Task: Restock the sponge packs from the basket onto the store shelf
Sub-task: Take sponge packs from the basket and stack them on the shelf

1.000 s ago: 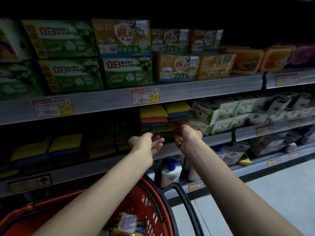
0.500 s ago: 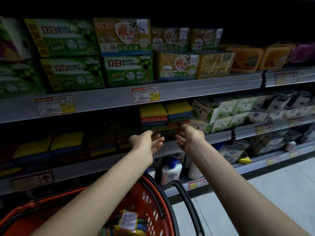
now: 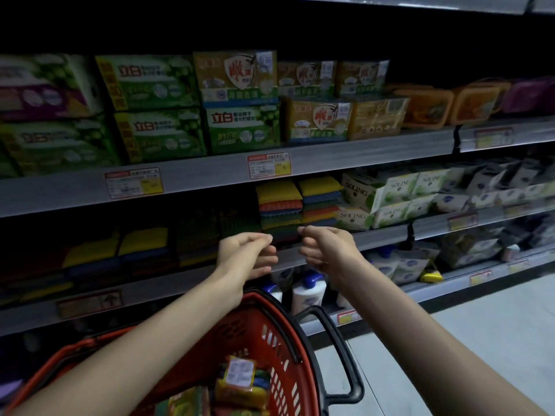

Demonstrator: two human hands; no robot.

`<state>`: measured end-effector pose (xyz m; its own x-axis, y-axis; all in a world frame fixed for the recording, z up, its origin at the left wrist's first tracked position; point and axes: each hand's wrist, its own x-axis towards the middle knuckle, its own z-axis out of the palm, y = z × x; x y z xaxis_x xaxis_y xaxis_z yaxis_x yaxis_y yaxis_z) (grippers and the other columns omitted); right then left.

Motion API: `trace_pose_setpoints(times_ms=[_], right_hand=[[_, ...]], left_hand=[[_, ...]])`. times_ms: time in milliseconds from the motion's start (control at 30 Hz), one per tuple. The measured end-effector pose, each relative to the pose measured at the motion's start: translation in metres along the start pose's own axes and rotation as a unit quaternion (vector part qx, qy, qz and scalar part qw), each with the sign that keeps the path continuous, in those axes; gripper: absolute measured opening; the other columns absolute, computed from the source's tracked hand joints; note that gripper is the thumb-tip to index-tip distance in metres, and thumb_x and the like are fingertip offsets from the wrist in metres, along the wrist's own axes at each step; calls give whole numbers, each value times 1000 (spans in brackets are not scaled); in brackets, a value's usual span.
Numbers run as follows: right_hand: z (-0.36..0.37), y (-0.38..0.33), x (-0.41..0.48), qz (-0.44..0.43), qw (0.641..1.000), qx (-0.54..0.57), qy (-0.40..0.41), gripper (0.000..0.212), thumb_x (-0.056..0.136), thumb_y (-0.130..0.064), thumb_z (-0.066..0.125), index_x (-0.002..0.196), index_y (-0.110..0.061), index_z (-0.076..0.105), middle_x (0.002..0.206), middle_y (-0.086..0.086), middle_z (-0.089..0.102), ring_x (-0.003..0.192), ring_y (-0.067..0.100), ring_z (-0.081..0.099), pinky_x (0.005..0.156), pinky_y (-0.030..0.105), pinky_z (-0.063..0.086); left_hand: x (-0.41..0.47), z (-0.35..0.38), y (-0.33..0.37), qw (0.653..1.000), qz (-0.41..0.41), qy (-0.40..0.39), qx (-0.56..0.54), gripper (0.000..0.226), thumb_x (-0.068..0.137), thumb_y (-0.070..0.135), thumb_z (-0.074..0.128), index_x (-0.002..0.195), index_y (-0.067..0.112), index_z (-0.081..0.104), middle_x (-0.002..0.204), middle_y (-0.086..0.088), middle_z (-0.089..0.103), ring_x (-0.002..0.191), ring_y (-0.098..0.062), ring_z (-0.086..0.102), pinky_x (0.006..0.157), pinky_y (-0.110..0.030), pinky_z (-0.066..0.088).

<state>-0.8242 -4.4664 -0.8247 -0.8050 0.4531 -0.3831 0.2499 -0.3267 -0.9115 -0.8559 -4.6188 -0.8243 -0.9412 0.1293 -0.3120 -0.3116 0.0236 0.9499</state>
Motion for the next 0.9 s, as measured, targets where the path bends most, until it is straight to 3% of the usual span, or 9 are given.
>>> trace_pose_setpoints(times_ms=[133,233,300,367,500,667,767,900], right_hand=[[14,7,-32,-38,994,-88,-57,18,91,-19,76,105,-7,73,88,7,71,75,17,69,62,25,52],[27,15,-52,-68,983,-139,-101,21,90,-25,78,107,-13,74,95,5,74,85,17,71,70,29,53],[36,22,-66,-93,973,-161,-136,25,89,-27,79,110,-15,72,90,0,71,81,13,66,69,26,49],[44,31,-78,-125,953,-224,-162,33,89,-33,79,118,-19,70,102,-3,71,89,7,66,74,21,51],[62,63,-89,-181,892,-368,-188,55,86,-45,79,135,-27,63,129,-3,64,115,13,64,98,37,56],[74,114,-88,-222,778,-547,-213,65,85,-44,78,141,-20,56,132,1,65,117,16,64,96,25,49],[73,149,-78,-181,702,-653,-220,68,86,-45,75,142,-16,51,129,13,57,123,32,57,100,34,47],[66,187,-61,-137,640,-719,-235,70,85,-48,75,139,-12,48,128,17,54,119,39,56,96,42,49]], left_hand=[[-23,-36,-2,993,72,-30,88,8,95,22,71,98,19,77,92,-5,79,84,-15,77,86,-38,62],[-40,-71,-6,978,127,-47,159,7,95,27,71,100,26,76,95,0,78,89,-11,74,90,-40,61],[-50,-96,-11,961,162,-54,218,10,95,32,71,104,31,74,98,6,75,91,-5,70,90,-36,59],[-60,-122,-20,939,188,-61,281,18,95,38,69,113,36,69,107,13,70,96,1,65,90,-31,54],[-73,-178,-46,885,224,-44,407,36,95,46,66,131,40,59,130,19,56,120,1,52,99,-23,39],[-78,-235,-90,816,216,-26,536,49,93,54,62,139,41,52,138,19,49,125,-9,53,98,-30,47],[-76,-251,-116,775,204,-45,596,60,89,65,50,144,41,48,140,16,48,128,-13,52,102,-36,47],[-78,-262,-152,709,209,-96,666,67,90,65,41,149,35,42,143,8,46,129,-18,50,105,-37,44]])
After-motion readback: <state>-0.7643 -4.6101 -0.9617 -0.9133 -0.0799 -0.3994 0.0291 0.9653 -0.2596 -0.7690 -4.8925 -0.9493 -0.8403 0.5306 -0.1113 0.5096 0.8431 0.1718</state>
